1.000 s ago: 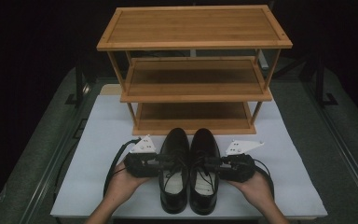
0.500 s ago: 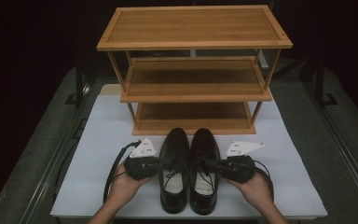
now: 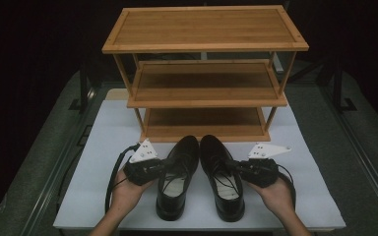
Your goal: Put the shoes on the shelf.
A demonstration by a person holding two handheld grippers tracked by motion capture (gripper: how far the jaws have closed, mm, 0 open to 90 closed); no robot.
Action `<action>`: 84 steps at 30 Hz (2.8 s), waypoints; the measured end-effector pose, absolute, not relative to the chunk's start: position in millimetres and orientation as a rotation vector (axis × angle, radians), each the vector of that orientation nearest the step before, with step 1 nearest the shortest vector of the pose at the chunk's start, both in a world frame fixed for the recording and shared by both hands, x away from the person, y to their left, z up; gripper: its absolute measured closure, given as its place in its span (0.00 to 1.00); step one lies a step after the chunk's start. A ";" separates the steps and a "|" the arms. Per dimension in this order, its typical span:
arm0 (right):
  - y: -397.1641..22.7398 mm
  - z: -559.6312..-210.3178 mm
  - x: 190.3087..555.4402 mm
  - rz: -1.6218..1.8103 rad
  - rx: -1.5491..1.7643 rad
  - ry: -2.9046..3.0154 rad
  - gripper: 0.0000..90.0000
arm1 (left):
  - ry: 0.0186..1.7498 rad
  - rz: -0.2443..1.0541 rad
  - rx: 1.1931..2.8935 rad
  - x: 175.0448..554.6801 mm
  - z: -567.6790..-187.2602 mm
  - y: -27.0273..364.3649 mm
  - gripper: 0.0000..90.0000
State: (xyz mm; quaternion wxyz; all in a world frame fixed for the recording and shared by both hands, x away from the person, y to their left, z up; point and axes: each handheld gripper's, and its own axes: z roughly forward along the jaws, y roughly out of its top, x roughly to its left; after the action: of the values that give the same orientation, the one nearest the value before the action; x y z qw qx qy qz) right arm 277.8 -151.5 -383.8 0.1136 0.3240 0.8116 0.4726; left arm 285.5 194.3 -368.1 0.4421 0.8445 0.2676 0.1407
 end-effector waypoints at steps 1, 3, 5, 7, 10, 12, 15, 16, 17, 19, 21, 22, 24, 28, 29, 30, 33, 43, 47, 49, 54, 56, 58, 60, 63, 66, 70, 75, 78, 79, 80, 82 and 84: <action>-152.5 -382.9 278.5 1.386 0.950 2.377 0.97 | 0.668 0.353 2.093 286.4 -366.7 195.5 0.97; -155.2 -380.3 280.1 1.386 0.954 2.365 0.97 | 0.677 0.360 2.078 288.3 -363.9 197.7 0.97; -158.2 -377.9 282.3 1.398 0.962 2.353 0.97 | 0.684 0.372 2.062 290.7 -360.3 199.2 0.97; -160.4 -375.5 285.0 1.400 0.961 2.339 0.97 | 0.684 0.380 2.049 293.2 -357.1 199.3 0.97; -162.8 -371.8 291.8 1.378 0.965 2.330 0.97 | 0.685 0.407 2.040 298.0 -350.6 197.3 0.97; -165.1 -370.8 298.6 1.372 0.968 2.319 0.97 | 0.689 0.420 2.031 303.5 -347.4 195.9 0.97; -167.8 -371.6 310.1 1.370 0.985 2.300 0.97 | 0.697 0.434 2.020 312.6 -346.0 192.8 0.97; -168.2 -372.0 313.4 1.370 0.982 2.297 0.97 | 0.700 0.439 2.017 316.1 -346.0 191.4 0.97; -168.4 -372.5 317.3 1.370 0.986 2.289 0.97 | 0.699 0.445 2.019 318.8 -346.1 190.4 0.97; -169.2 -373.0 325.7 1.374 0.997 2.277 0.97 | 0.707 0.456 2.012 326.1 -347.1 187.9 0.97; -169.7 -373.7 334.1 1.372 1.002 2.263 0.97 | 0.719 0.473 2.004 334.8 -349.2 185.3 0.97; -169.6 -374.2 338.4 1.370 1.011 2.258 0.97 | 0.722 0.479 2.003 338.9 -350.6 184.0 0.97; -169.1 -375.6 345.7 1.359 1.018 2.249 0.97 | 0.732 0.494 2.002 346.0 -353.3 181.6 0.97; -167.4 -378.9 362.4 1.340 1.035 2.227 0.97 | 0.757 0.518 2.000 364.1 -361.1 174.3 0.97; -166.9 -379.6 366.8 1.340 1.046 2.215 0.97 | 0.760 0.527 2.004 367.2 -362.5 173.2 0.97; -166.8 -379.9 369.8 1.339 1.052 2.210 0.97 | 0.771 0.528 1.999 372.6 -364.9 170.9 0.97; -165.5 -380.3 381.8 1.341 1.066 2.191 0.97 | 0.786 0.550 1.991 383.2 -370.2 166.2 0.97; -158.6 -382.2 409.3 1.332 1.083 2.146 0.97 | 0.812 0.643 1.949 411.3 -377.1 154.6 0.97; -153.1 -385.1 416.8 1.333 1.096 2.124 0.97 | 0.828 0.659 1.950 418.6 -382.3 149.7 0.97; -150.9 -387.5 419.4 1.327 1.105 2.118 0.97 | 0.836 0.672 1.948 421.3 -386.0 147.9 0.97; -144.4 -391.6 423.3 1.296 1.079 2.102 0.97 | 0.851 0.685 1.919 426.8 -389.0 146.5 0.97; -142.0 -391.1 423.4 1.286 1.072 2.100 0.97 | 0.851 0.683 1.919 427.1 -389.4 146.7 0.97; -141.5 -391.5 423.2 1.289 1.075 2.104 0.96 | 0.854 0.667 1.924 426.6 -389.4 147.8 0.97; -142.9 -392.7 422.9 1.302 1.084 2.112 0.96 | 0.850 0.645 1.924 425.6 -389.9 149.1 0.97; -144.5 -393.8 422.9 1.307 1.091 2.115 0.96 | 0.837 0.611 1.942 423.5 -391.1 148.3 0.97; -144.3 -395.3 421.7 1.316 1.086 2.118 0.96 | 0.821 0.620 1.954 419.3 -392.2 147.2 0.96; -143.8 -396.4 419.3 1.314 1.097 2.114 0.96 | 0.827 0.608 1.948 419.9 -392.4 148.9 0.95; -147.2 -394.2 419.6 1.322 1.116 2.113 0.85 | 0.845 0.587 1.947 420.1 -391.5 151.0 0.83; -151.7 -387.1 415.5 1.334 1.114 2.100 0.74 | 0.839 0.559 1.940 417.7 -387.5 156.7 0.72; -152.8 -384.9 413.8 1.334 1.114 2.102 0.72 | 0.831 0.548 1.931 415.6 -384.6 160.0 0.68; -154.3 -382.0 411.0 1.340 1.112 2.105 0.69 | 0.823 0.539 1.925 413.1 -381.3 163.3 0.65; -157.7 -376.5 403.7 1.348 1.102 2.122 0.65 | 0.803 0.519 1.916 404.8 -373.5 170.1 0.59; -162.4 -371.6 392.7 1.360 1.093 2.119 0.60 | 0.779 0.502 1.924 397.5 -368.7 175.6 0.52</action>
State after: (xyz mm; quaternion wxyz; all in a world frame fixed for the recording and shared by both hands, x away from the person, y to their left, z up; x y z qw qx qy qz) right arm 392.7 -162.4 -371.6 0.1969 0.3904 0.7569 0.4857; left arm 397.5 175.6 -368.7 0.4822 0.7892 0.3196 0.2061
